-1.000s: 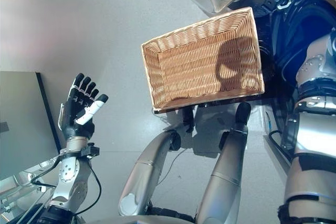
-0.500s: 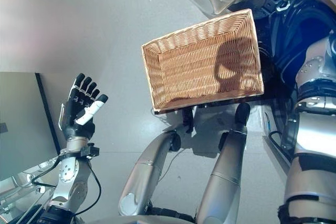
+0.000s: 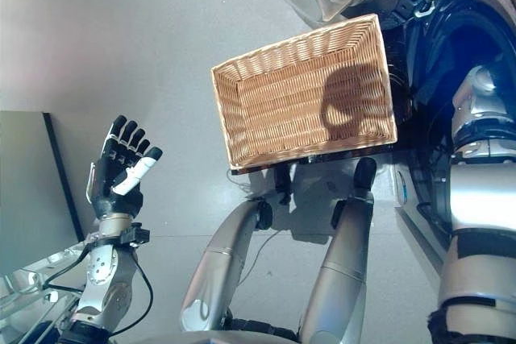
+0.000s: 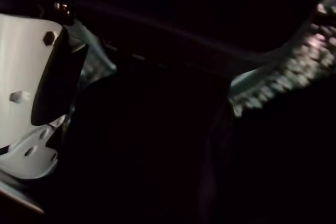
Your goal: Pick up the clothes and place them into the washing machine
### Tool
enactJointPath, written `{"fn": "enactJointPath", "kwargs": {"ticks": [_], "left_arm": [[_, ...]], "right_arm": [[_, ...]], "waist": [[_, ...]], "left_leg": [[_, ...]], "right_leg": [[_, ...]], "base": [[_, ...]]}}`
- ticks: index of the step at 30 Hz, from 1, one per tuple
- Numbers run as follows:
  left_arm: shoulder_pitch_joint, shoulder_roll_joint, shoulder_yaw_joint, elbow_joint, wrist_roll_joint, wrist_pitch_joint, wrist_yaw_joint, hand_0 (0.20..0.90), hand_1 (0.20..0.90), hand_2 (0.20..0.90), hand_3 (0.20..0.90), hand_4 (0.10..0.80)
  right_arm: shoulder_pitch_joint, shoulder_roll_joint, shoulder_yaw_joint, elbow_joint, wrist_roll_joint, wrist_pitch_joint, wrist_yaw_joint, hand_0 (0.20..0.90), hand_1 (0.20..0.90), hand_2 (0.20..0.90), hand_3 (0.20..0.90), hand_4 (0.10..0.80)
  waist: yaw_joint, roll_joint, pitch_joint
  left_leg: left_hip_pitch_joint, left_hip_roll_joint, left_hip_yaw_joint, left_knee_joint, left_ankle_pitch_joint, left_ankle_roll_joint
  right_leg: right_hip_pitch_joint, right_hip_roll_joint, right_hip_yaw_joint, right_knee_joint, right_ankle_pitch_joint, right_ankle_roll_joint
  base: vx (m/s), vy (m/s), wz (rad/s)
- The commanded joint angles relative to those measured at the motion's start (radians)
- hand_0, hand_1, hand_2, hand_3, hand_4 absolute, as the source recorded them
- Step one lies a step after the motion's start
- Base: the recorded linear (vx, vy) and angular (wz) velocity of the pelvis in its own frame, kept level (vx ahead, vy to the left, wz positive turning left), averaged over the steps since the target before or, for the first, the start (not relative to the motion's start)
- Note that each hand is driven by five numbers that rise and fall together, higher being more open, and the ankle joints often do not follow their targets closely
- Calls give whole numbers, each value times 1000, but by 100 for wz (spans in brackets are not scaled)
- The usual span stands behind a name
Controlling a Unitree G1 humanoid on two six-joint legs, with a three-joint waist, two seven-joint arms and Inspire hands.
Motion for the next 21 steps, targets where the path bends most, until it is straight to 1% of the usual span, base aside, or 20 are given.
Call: {"fn": "enactJointPath", "kwargs": {"ticks": [1,2,4,6,9,13,21], "left_arm": [[93,66,96,-70,14,-58,21,900,900,900,900,800],[93,64,96,-71,14,-58,20,900,900,900,900,800],[103,71,101,-75,19,-57,19,900,900,900,900,800],[106,75,118,-73,22,-49,22,900,900,900,900,800],[101,80,134,-74,31,-48,29,900,900,900,900,800],[93,83,143,-76,35,-45,32,900,900,900,900,800],[70,70,154,-45,39,-46,42,900,900,900,900,800]], "right_arm": [[-109,-132,219,-36,-257,41,13,900,900,900,900,800],[-113,-132,223,-35,-259,42,13,900,900,900,900,800],[-117,-132,265,-18,-336,74,4,900,900,900,900,800],[-90,-130,333,-24,-494,126,-4,900,900,900,900,800],[-79,-125,353,-15,-572,158,-9,900,900,900,900,800],[-74,-119,367,6,-611,174,9,900,900,900,900,800],[-54,-52,336,-27,-587,143,20,900,900,900,900,800]], "waist": [[51,-24,-103],[50,-22,-104],[54,-23,-105],[58,-26,-108],[61,-31,-115],[61,-35,-119],[58,-54,-112]], "left_leg": [[-61,50,-85,13,4,-136],[-62,50,-85,14,4,-136],[-66,47,-87,12,6,-134],[-72,43,-88,12,7,-130],[-75,38,-90,13,6,-128],[-75,35,-92,11,5,-126],[-74,33,-92,1,12,-121]], "right_leg": [[-6,55,-84,121,-139,-95],[-7,55,-84,121,-139,-95],[-15,54,-86,126,-140,-95],[-21,56,-86,129,-137,-95],[-23,56,-90,130,-137,-94],[-22,53,-92,127,-136,-93],[-10,55,-95,111,-129,-93]], "base": [[-29,-6,7],[0,0,0],[0,0,0],[0,0,0],[0,0,0],[0,0,0],[-2,5,1]]}}
